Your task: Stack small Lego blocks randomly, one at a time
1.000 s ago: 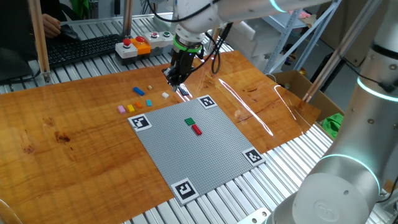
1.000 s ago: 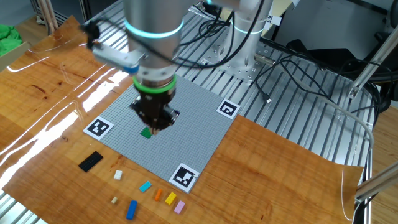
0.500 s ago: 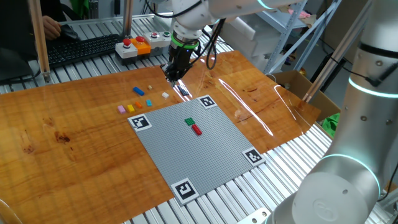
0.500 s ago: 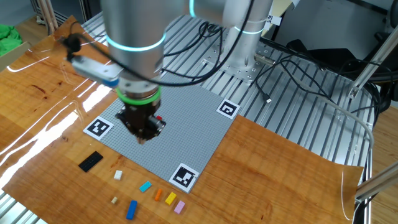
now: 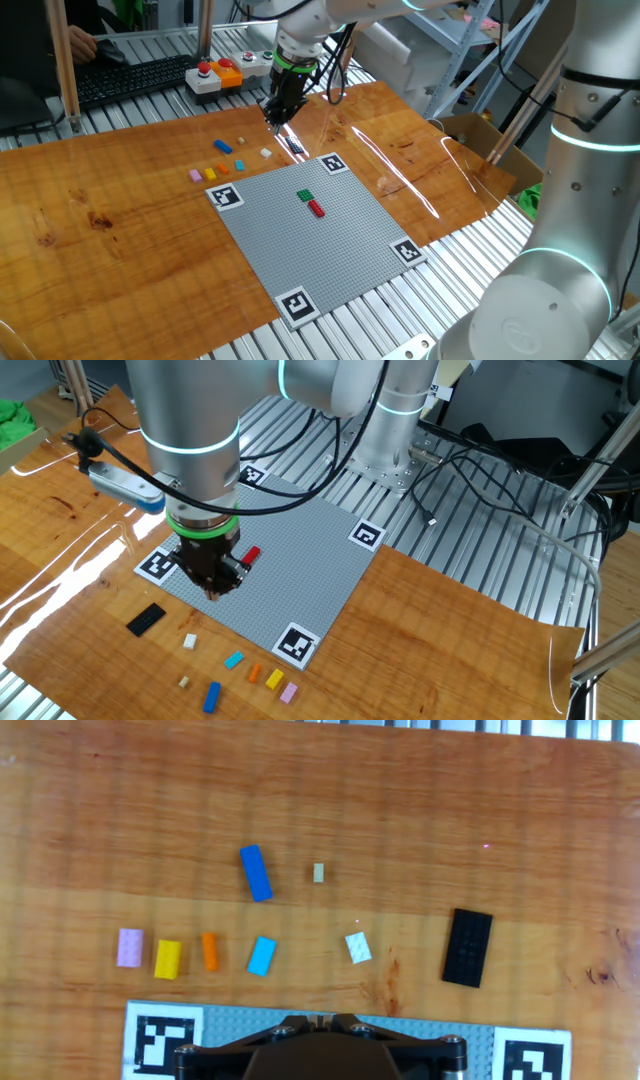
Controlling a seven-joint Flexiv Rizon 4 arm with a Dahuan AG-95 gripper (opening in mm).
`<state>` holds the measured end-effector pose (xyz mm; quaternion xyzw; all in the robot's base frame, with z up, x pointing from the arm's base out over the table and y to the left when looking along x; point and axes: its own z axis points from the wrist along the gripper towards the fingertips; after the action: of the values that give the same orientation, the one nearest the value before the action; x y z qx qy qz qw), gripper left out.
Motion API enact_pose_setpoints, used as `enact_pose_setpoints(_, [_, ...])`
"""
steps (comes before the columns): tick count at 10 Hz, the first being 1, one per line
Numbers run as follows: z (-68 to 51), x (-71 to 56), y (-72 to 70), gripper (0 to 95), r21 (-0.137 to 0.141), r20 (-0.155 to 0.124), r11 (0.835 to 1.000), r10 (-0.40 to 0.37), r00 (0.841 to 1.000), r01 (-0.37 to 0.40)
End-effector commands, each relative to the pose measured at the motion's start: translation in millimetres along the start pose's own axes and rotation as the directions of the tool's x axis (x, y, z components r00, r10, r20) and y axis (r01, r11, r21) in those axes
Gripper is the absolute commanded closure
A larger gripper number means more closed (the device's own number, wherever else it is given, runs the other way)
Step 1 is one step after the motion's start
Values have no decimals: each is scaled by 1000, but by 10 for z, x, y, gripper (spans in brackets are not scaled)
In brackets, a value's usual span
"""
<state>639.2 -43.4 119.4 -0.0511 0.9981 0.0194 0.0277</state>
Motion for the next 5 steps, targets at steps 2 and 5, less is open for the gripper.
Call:
enact_pose_setpoints(2, [-1,5,7,950,-34,-13,999,-5,1000,4])
enact_pose_setpoints(5, [-1,5,7,950,-43,-21,999,19,1000,-20])
